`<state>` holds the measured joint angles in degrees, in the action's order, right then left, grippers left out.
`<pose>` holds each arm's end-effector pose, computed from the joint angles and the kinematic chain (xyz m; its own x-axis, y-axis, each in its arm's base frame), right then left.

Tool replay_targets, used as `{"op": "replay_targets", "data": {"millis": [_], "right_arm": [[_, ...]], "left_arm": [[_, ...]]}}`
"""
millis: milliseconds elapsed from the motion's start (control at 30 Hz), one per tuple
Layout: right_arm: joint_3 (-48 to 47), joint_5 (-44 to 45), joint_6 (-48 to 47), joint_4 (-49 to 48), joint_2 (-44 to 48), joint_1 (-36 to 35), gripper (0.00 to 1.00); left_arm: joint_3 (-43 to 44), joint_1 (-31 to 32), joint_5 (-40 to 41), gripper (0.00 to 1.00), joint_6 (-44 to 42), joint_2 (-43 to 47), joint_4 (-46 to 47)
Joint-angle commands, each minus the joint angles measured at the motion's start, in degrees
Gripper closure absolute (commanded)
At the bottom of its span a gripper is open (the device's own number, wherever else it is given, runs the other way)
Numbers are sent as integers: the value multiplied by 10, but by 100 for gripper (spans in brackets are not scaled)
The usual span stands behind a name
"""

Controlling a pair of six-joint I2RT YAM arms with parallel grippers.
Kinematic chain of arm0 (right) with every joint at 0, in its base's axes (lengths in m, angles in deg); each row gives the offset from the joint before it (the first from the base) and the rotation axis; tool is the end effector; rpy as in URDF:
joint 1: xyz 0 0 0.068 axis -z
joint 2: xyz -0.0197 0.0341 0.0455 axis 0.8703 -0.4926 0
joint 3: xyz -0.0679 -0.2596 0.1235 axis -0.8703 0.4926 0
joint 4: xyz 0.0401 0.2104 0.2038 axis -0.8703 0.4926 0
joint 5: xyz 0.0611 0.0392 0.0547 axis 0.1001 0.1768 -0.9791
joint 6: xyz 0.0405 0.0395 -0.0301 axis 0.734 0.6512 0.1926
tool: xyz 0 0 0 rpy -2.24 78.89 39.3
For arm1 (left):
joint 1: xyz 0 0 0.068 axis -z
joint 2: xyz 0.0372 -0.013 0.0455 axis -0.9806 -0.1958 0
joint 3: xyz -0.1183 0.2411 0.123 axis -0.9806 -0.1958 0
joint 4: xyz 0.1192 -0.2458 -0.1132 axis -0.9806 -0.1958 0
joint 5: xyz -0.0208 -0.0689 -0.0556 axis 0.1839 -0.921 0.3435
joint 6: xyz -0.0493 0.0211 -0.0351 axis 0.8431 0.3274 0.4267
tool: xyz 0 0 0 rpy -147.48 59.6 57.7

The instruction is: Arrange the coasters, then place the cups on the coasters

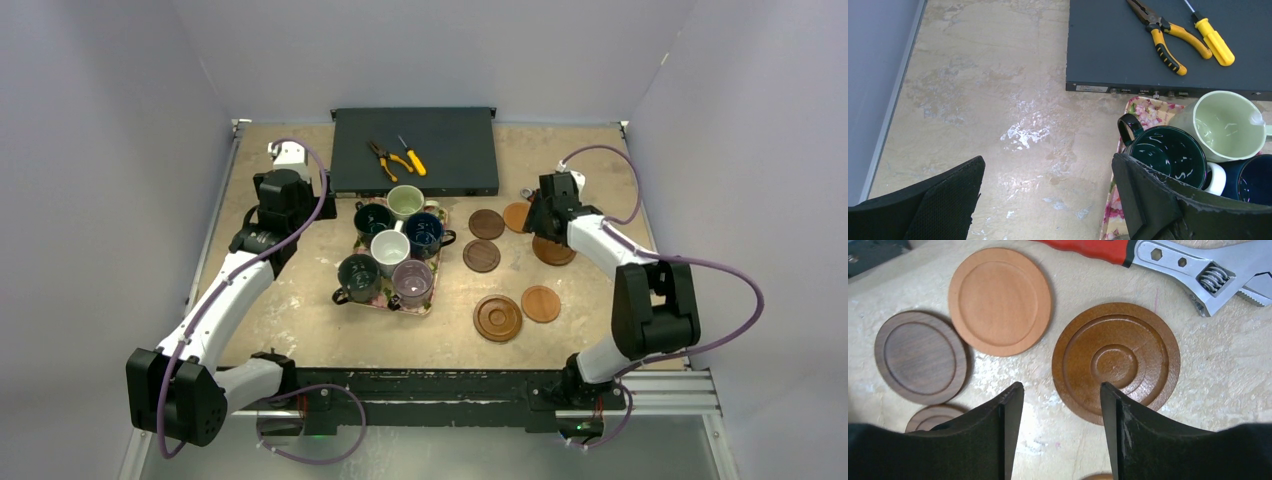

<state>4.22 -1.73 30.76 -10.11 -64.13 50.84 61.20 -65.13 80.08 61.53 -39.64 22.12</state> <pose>0.3630 0.0472 0.1992 -0.6240 0.3279 -0.7093 0.3516 0.9284 0.1198 0.2902 -0.0551 0.3120 -0.4150 -0.0934 -0.9050 -0.1161 0.9920 -0.0492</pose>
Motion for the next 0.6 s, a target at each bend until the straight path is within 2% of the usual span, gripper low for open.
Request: {"op": "replay_targets", "data": {"millis": [0, 133, 300, 433, 567], "right_arm": [[-17, -7, -16, 49, 38, -15, 37], [11, -30, -5, 70, 74, -15, 24], [57, -36, 17, 51, 107, 2, 14], [101, -125, 29, 3, 126, 89, 13], [110, -121, 38, -19, 119, 112, 15]], "left_arm": [[23, 3, -2, 1, 0, 5, 5], [22, 3, -4, 1, 2, 9, 4], [23, 3, -10, 1, 3, 10, 5], [23, 3, -10, 1, 4, 13, 5], [23, 4, -8, 1, 3, 15, 5]]}}
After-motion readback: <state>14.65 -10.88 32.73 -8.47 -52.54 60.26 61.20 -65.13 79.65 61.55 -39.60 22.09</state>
